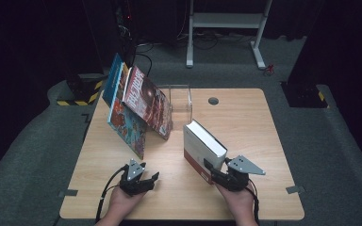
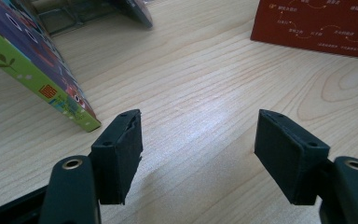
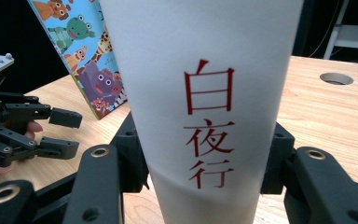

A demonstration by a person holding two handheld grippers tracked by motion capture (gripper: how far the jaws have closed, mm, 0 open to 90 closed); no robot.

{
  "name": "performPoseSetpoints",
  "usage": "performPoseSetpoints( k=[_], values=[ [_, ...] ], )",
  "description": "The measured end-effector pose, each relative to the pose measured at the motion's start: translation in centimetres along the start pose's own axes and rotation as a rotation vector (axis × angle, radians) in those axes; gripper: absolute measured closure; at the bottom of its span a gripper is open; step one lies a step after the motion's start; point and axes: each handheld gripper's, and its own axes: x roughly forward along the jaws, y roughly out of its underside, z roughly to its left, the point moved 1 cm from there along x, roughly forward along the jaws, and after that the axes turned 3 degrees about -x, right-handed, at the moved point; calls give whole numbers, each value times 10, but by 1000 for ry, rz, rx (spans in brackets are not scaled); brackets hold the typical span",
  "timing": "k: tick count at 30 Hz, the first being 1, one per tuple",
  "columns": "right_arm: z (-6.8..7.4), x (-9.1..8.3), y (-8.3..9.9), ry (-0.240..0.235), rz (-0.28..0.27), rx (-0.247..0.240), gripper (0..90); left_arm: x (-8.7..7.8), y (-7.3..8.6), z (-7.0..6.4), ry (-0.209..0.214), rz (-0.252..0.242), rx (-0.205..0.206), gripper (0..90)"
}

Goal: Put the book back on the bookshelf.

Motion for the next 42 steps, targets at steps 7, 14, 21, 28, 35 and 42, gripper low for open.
performPoseSetpoints(
  k=[7, 14, 21, 28, 35, 42],
  values=[
    [1, 4, -6, 10, 27, 1, 481, 0, 0, 1, 9, 6, 0, 325],
    [6, 3, -7, 35, 48, -18, 498, 1, 0, 1, 18, 12, -2, 325],
    [9, 3, -10, 51, 77, -46, 528, 2, -1, 1, 20, 23, -4, 326],
    [11, 4, -13, 85, 83, -25, 542, 2, -1, 1, 22, 31, 8, 326],
    [14, 7, -19, 99, 90, -22, 543, 2, -1, 1, 28, 34, 11, 325],
    [17, 12, -29, 101, 106, -26, 545, 3, -1, 1, 35, 38, 7, 325]
  ],
)
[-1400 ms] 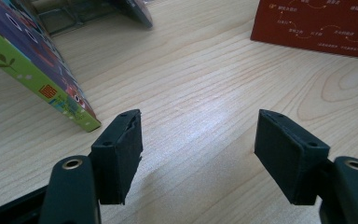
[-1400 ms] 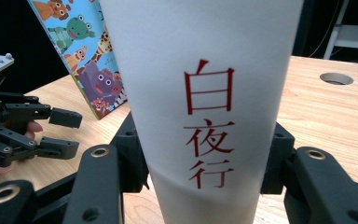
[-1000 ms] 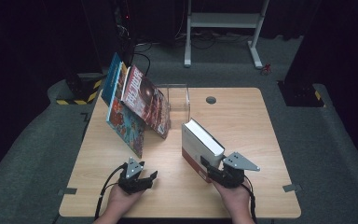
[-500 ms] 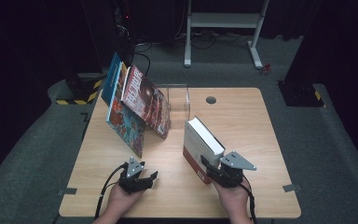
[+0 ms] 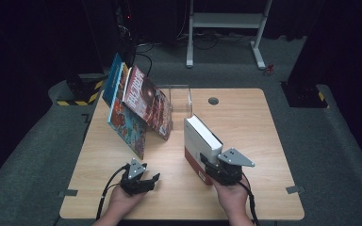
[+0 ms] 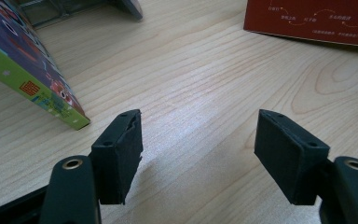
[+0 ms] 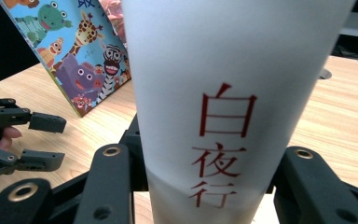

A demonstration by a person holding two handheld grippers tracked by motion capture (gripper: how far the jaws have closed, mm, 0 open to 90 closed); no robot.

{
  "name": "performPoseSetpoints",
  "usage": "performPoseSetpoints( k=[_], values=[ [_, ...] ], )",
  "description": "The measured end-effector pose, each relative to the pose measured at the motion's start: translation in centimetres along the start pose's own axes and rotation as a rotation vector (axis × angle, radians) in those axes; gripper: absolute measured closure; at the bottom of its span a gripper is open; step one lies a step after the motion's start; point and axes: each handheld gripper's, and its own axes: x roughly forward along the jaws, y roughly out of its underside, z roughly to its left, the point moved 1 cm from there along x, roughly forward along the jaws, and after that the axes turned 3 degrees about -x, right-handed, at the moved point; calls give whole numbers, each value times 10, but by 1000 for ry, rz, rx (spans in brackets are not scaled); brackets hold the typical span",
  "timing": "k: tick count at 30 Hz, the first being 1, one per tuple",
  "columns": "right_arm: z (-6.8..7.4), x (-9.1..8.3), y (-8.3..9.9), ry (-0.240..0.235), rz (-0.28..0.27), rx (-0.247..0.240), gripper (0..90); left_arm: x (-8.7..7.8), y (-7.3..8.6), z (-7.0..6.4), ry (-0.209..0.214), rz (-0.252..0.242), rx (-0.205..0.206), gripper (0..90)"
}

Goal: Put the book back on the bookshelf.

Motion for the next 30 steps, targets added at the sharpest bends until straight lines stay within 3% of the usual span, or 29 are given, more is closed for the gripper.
performPoseSetpoints(
  k=[11, 30],
  values=[
    [5, 9, -20, -5, -4, 2, 544, 0, 0, 1, 3, 0, -3, 325],
    [1, 45, -41, 4, -16, 22, 546, 0, 0, 2, 5, 1, -11, 324]
  ],
)
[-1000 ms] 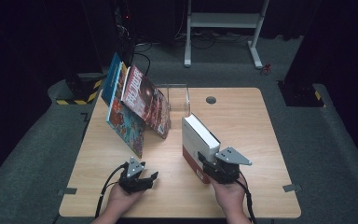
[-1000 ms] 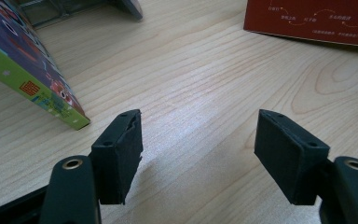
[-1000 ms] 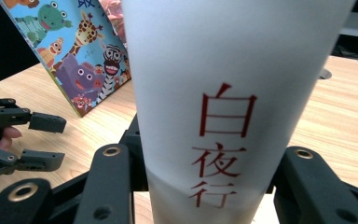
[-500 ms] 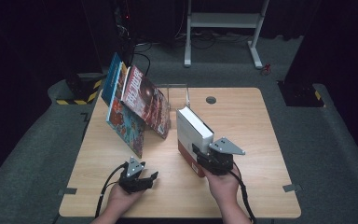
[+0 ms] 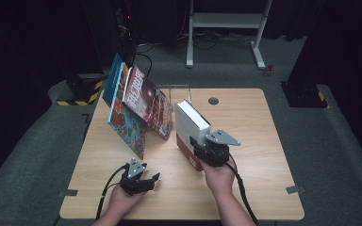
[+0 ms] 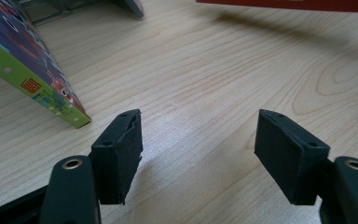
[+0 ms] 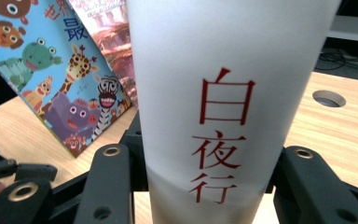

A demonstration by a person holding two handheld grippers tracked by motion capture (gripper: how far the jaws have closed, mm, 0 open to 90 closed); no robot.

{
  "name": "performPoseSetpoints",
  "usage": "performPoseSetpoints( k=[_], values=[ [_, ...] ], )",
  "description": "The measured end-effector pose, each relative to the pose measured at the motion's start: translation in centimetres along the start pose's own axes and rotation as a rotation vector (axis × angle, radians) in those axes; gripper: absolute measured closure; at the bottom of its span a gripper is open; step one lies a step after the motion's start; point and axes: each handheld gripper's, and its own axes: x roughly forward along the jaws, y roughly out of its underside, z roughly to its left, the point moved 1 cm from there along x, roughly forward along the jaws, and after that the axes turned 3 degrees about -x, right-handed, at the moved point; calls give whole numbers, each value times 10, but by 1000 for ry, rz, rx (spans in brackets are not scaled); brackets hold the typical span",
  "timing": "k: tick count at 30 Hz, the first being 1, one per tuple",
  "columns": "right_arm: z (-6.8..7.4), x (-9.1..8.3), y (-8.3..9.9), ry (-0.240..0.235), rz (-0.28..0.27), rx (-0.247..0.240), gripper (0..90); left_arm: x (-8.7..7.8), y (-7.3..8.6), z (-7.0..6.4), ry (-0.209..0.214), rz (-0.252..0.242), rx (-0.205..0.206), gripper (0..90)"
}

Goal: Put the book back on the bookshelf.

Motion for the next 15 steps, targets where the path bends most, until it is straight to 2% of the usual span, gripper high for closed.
performPoseSetpoints(
  k=[11, 15],
  values=[
    [0, 21, -18, 19, -33, 2, 545, 0, 0, 1, 6, 3, -4, 324],
    [-2, 29, -24, 41, -40, 1, 545, 0, 0, 1, 7, 4, -5, 324]
  ],
)
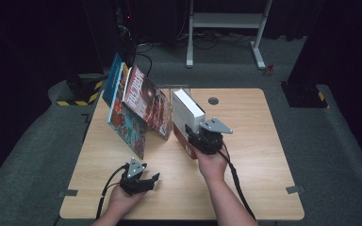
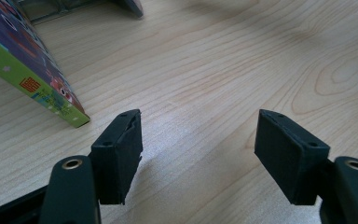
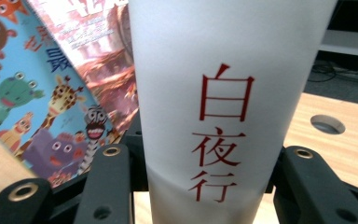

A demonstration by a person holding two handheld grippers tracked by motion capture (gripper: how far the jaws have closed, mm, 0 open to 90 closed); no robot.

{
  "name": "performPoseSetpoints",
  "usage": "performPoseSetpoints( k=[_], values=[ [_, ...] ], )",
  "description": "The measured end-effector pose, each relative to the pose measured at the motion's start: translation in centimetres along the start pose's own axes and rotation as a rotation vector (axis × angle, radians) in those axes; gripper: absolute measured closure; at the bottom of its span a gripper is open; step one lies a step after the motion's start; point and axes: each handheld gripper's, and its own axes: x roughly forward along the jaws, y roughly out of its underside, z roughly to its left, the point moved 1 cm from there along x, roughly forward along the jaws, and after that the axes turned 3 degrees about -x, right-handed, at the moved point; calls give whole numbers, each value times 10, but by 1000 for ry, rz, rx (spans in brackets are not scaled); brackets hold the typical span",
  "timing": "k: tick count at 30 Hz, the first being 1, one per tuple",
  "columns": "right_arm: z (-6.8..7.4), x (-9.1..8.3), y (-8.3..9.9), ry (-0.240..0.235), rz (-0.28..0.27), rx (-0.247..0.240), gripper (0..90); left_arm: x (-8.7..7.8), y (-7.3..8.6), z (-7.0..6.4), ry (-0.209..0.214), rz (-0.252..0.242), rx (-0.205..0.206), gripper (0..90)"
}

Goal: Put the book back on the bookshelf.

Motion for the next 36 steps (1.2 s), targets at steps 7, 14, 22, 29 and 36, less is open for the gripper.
performPoseSetpoints(
  k=[7, 14, 22, 29, 36],
  values=[
    [-6, 15, -9, 27, 1, -1, 545, 0, 0, 0, 2, 3, -3, 324],
    [-9, 28, -13, 48, 7, -15, 545, 0, 0, 0, 5, 5, -8, 324],
    [-8, 43, -20, 68, 7, -17, 545, 0, 0, 0, 4, 3, -9, 325],
    [-9, 57, -24, 76, 8, -14, 544, 0, 0, 0, -1, 2, 0, 326],
    [-12, 69, -30, 95, 1, -10, 545, 0, 0, 0, 0, 2, -7, 326]
  ],
)
